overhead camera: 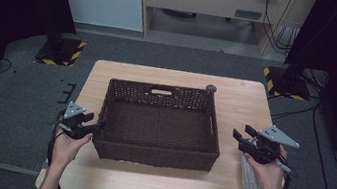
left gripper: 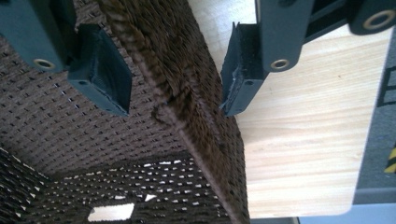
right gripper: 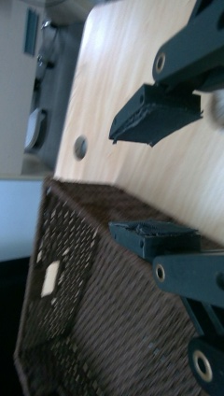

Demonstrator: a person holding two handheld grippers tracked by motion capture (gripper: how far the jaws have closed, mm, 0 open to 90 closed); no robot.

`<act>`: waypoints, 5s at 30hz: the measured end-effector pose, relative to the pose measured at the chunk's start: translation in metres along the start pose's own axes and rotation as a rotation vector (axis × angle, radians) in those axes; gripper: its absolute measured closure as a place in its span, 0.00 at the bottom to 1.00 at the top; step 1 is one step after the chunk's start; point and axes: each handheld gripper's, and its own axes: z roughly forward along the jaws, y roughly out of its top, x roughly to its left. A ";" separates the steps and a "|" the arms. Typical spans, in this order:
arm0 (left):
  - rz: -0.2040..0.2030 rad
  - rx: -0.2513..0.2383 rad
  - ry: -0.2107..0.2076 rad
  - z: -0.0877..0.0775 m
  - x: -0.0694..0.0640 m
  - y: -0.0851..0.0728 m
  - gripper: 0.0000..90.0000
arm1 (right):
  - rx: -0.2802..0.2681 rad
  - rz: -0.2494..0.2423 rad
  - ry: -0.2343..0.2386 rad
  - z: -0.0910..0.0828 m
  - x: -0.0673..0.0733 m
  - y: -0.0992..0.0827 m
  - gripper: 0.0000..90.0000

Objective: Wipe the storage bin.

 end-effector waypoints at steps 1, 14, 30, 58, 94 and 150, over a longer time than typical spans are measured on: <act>0.003 0.015 -0.005 0.001 -0.001 -0.001 0.50 | -0.017 0.011 0.026 0.006 0.006 0.004 0.58; -0.001 0.052 -0.015 0.006 -0.002 0.000 0.71 | 0.064 0.041 0.116 0.047 0.026 -0.004 0.67; -0.012 0.005 -0.002 0.007 0.009 0.001 0.51 | 0.075 0.041 0.094 0.074 0.036 -0.006 0.68; -0.015 0.012 0.041 0.017 0.015 0.001 0.85 | 0.026 0.075 0.050 0.071 0.028 -0.003 0.56; -0.008 -0.061 0.068 0.026 0.013 0.007 0.74 | 0.041 0.050 -0.013 0.074 0.031 0.002 0.61; -0.050 -0.094 0.099 0.022 0.007 0.015 0.65 | 0.131 0.005 -0.005 0.083 0.011 0.000 0.72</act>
